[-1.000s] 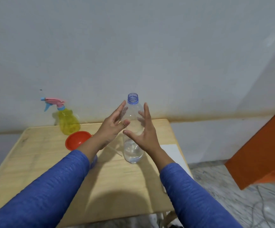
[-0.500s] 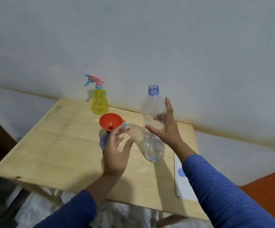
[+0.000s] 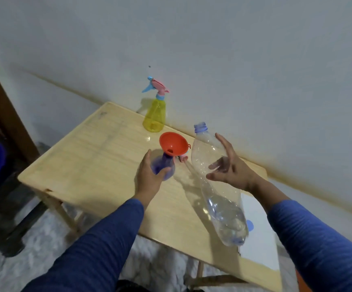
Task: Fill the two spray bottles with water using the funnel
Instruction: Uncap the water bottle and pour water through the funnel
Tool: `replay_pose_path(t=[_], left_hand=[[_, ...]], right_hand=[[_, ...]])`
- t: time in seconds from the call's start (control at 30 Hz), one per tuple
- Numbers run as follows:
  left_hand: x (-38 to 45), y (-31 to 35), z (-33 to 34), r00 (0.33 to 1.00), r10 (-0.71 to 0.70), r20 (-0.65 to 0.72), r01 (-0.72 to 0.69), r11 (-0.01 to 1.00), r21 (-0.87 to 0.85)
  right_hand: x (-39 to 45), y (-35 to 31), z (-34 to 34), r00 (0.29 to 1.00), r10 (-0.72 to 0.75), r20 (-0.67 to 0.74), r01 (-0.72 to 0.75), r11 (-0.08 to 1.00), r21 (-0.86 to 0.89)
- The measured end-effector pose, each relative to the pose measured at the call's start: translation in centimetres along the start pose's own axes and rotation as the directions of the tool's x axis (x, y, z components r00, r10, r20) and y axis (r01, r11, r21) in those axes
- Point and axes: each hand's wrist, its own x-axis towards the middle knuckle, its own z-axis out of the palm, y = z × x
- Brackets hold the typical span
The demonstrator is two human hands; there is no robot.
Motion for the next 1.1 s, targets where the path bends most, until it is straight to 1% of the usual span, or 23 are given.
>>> replay_pose_path(t=[0.17,0.3,0.5,0.87,1.1], left_hand=[[0.8,-0.8,0.1,0.997,0.003,0.076,-0.006,0.999,0.042],[1.0,-0.9,0.1,0.997,0.024,0.070,-0.029,0.997,0.071],[0.9,-1.2,0.1,0.998,0.025,0.063,-0.028,0.999,0.046],[1.0,-1.2,0.0,0.997,0.004,0.077,-0.008,0.999,0.045],[1.0,-1.1,-0.1,0.996,-0.004,0.088,0.002,1.000,0.031]], right_hand=[[0.4,-1.4,-0.4,0.994,0.058,0.091,-0.050,0.995,-0.085],[0.9,-2.1,-0.9,0.976,0.102,0.190,-0.084,0.991,-0.100],[1.2,-2.6,-1.7,0.936,0.175,0.305,-0.139,0.981,-0.136],[1.9,-3.1,-3.0,0.902,0.269,0.338,-0.174,0.942,-0.286],[2.1,-3.5,-3.7,0.899,0.299,0.320,-0.187,0.923,-0.338]])
